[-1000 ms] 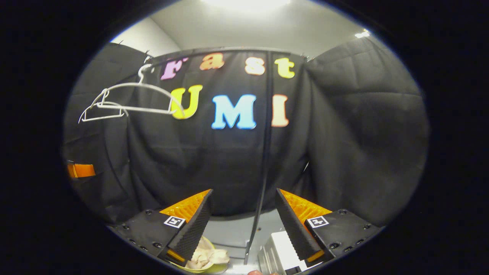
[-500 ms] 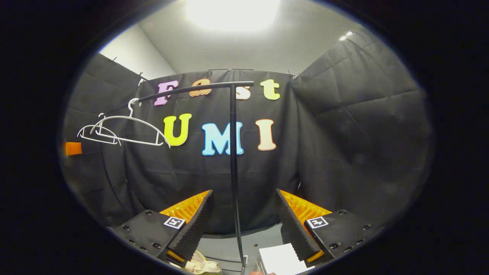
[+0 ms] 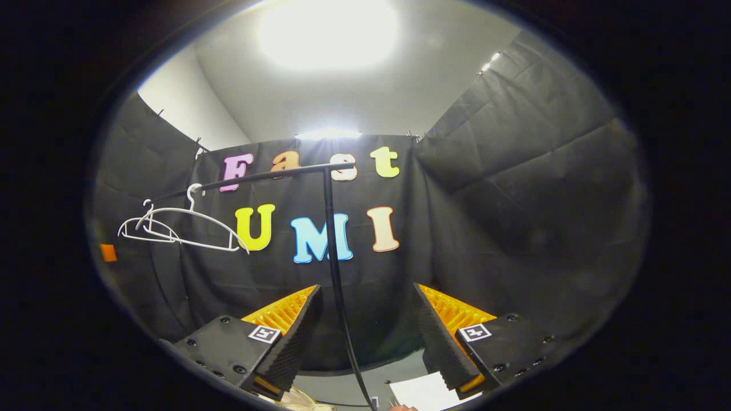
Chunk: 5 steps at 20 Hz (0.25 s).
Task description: Grasp the clothes on the hanger with both hands and then place them into the laundry hamper below.
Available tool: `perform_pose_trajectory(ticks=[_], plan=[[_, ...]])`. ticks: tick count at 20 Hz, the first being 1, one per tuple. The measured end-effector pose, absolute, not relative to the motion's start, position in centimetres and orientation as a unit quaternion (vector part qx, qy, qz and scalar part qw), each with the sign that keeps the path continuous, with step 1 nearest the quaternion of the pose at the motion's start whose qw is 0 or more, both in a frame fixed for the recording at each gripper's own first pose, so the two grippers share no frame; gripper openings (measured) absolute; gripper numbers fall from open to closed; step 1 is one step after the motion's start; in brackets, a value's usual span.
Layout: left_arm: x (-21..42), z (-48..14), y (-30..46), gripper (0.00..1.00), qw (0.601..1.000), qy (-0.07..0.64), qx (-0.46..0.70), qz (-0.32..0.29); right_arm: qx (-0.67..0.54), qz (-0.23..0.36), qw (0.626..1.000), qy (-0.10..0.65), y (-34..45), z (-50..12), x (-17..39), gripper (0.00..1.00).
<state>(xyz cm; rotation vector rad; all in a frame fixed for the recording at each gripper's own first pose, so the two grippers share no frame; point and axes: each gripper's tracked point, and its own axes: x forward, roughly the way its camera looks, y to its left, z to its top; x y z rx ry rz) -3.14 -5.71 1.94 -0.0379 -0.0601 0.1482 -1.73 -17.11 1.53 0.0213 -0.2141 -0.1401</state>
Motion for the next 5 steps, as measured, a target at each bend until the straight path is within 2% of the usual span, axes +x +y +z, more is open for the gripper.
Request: perform_pose_trajectory(ticks=[2, 5], plan=[[-3.4, 1.3, -5.6, 0.93, 0.998, -0.024, -0.011, 0.064, 0.006, -0.067, 0.992, -0.102, -15.7, 1.3, -1.9, 0.92], [-3.2, 0.9, -5.5, 0.91, 0.998, -0.025, -0.020, 0.046, 0.008, -0.048, 0.996, -0.074, -13.2, -0.2, -2.6, 0.92]])
